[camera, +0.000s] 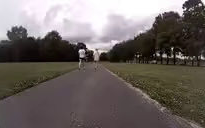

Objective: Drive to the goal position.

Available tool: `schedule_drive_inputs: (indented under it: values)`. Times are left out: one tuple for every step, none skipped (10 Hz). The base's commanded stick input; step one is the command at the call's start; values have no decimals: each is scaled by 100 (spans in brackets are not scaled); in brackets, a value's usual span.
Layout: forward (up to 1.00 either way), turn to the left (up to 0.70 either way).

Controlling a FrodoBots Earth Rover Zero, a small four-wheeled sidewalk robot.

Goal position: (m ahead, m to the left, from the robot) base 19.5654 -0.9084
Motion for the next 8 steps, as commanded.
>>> schedule_drive_inputs:
  values:
    - [70,0]
    - [70,0]
    - [70,0]
    - [70,0]
    - [70,0]
    - [70,0]
    - [70,0]
    - [70,0]
